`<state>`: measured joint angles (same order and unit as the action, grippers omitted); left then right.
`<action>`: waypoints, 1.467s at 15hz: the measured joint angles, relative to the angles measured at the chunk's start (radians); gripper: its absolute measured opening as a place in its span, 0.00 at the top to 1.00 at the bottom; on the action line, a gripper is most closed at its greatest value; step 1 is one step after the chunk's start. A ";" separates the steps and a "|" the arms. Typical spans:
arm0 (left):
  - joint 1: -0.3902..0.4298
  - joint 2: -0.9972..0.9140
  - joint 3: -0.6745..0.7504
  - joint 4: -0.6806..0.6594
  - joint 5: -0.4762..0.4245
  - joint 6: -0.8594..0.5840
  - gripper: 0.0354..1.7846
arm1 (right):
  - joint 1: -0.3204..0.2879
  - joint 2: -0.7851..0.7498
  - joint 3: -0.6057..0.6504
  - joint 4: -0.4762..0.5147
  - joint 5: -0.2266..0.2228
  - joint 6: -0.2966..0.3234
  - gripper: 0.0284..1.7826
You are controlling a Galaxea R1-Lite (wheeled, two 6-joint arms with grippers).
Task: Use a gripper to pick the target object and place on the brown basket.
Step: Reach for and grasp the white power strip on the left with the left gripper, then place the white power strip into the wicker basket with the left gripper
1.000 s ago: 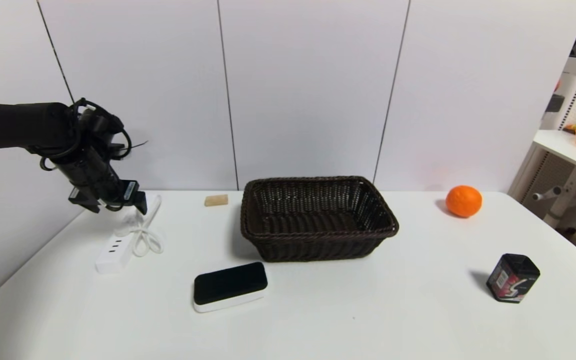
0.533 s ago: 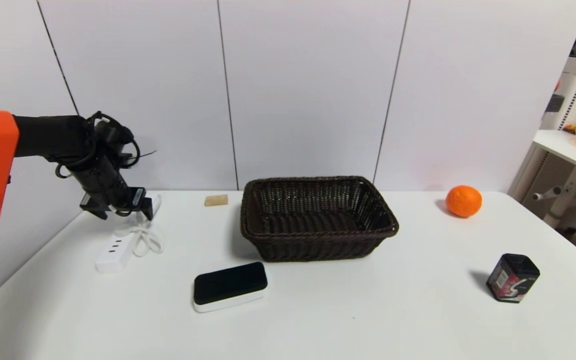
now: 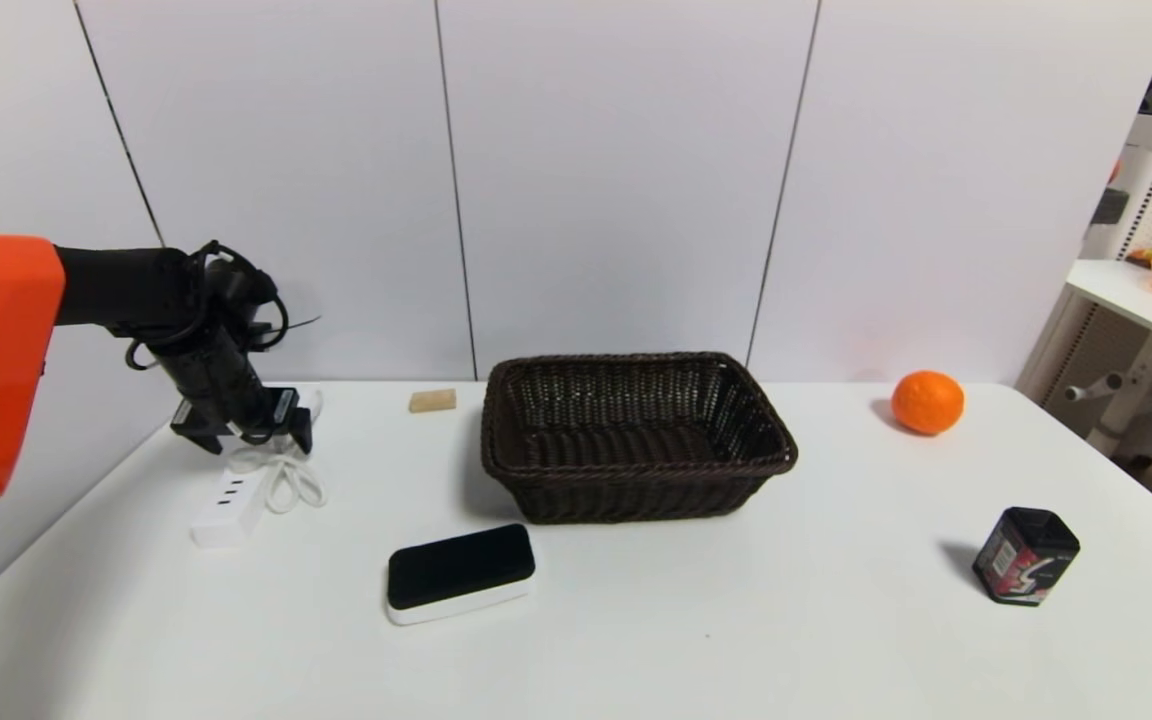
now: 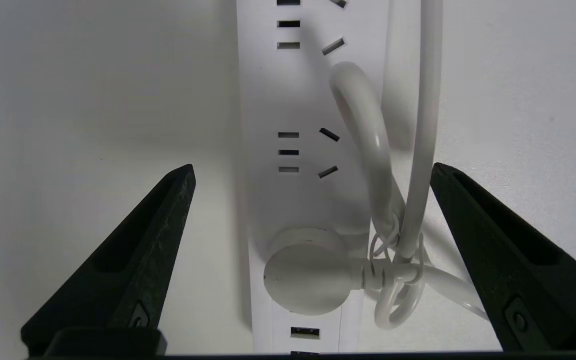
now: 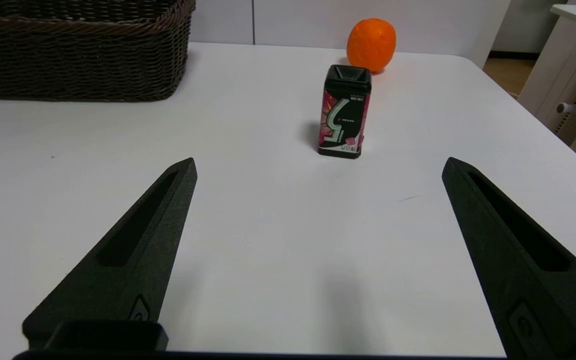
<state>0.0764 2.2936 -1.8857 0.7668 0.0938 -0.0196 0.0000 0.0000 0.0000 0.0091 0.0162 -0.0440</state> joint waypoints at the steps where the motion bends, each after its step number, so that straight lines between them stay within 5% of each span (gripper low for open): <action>1: 0.000 0.004 0.000 0.001 0.000 -0.003 0.06 | 0.000 0.000 0.000 0.000 0.000 0.000 0.05; 10: 0.000 0.025 0.001 0.008 -0.057 -0.067 0.06 | 0.000 0.000 0.000 0.000 0.000 0.000 0.05; 15: 0.004 0.034 0.000 0.005 -0.053 -0.071 0.44 | 0.000 0.000 0.000 0.000 0.000 0.000 0.05; 22: 0.010 0.014 -0.006 0.011 -0.053 -0.032 0.53 | 0.000 0.000 0.000 0.000 0.000 0.000 0.05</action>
<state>0.0860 2.3077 -1.8915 0.7774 0.0409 -0.0515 0.0000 0.0000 -0.0004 0.0091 0.0164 -0.0436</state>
